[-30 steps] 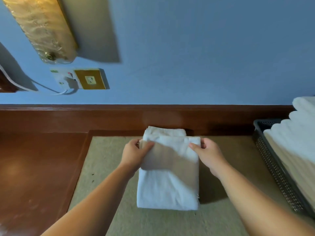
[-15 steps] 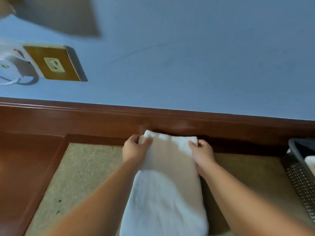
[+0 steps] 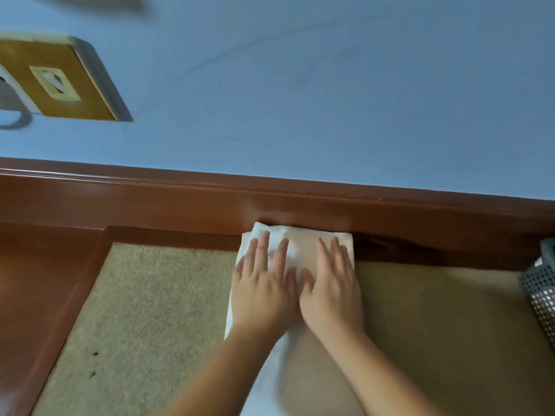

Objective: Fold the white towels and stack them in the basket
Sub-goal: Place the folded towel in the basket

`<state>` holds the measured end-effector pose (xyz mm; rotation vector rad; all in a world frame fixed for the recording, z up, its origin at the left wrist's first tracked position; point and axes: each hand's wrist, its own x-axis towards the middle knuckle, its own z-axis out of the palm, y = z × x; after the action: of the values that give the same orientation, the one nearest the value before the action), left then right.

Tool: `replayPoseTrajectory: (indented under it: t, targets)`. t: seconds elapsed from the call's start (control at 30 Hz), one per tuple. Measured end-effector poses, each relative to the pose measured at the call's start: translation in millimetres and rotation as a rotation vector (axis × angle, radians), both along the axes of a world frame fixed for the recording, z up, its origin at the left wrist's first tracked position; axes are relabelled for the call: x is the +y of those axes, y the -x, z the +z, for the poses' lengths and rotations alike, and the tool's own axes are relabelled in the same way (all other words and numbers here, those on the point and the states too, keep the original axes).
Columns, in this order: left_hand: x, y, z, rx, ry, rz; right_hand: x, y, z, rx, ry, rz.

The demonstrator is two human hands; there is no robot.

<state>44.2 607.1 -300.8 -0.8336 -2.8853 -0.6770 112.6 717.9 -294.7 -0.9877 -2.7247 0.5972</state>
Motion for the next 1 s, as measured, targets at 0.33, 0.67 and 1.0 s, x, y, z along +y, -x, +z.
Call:
replayPoseTrajectory:
  t: [0.33,0.67,1.0]
  targets:
    - [1,18,-33,-0.360,0.371,-0.076,26,-4,-38,-0.396,0.017,0.114]
    - [-73,-91,-11,-0.254,0.243,-0.246,-53,-119,-8,-0.363,-0.025,0.339]
    - [-83,-82,-43,-0.216,0.270,-0.304,-38,-126,-37,-0.324,-0.054,0.391]
